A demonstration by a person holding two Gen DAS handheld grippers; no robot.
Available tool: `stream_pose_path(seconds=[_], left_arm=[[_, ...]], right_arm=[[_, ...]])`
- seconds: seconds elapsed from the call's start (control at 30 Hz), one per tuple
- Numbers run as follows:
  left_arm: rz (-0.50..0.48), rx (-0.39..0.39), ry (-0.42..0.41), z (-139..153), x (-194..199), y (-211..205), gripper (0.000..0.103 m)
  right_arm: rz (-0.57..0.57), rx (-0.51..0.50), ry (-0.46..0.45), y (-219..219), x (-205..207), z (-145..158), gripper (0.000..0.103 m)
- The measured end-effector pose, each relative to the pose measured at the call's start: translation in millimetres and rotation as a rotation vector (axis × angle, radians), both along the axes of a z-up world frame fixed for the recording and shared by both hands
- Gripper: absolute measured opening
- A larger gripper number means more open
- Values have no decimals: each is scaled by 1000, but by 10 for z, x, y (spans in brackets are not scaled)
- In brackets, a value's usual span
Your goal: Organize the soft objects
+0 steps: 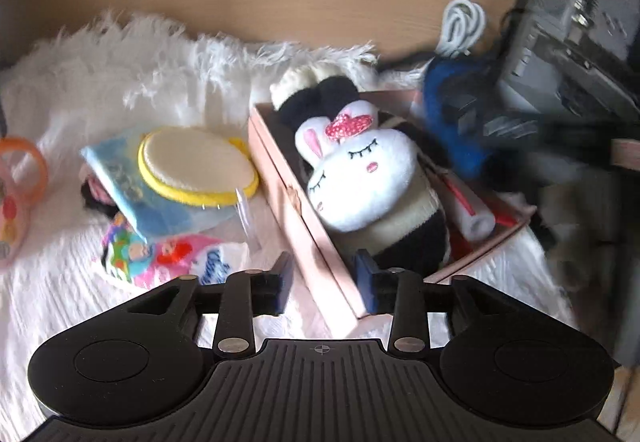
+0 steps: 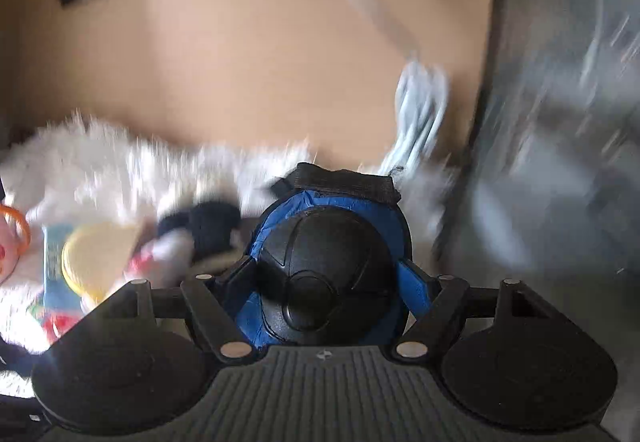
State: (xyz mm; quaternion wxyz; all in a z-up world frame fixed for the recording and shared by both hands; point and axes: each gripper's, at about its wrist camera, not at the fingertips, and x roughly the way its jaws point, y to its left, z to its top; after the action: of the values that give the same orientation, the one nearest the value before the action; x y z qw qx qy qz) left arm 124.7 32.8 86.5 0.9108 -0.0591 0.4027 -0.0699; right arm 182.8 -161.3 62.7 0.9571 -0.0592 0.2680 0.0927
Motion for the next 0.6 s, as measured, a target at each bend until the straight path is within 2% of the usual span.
stream_pose_path(seconds=[0.13, 0.2, 0.33, 0.47, 0.6], left_arm=[[-5, 7, -8, -45, 5, 154, 68], [3, 50, -24, -53, 30, 246, 81], [63, 84, -28, -37, 88, 496, 82], [61, -27, -18, -6, 15, 716, 77], [41, -86, -25, 30, -302, 864, 74]], right_arm=[[0, 122, 50, -63, -37, -97, 75], [20, 165, 91, -99, 2, -75, 75], [65, 275, 234, -100, 101, -96, 75], [68, 214, 225, -9, 15, -81, 78], [64, 97, 119, 131, -207, 62, 79]])
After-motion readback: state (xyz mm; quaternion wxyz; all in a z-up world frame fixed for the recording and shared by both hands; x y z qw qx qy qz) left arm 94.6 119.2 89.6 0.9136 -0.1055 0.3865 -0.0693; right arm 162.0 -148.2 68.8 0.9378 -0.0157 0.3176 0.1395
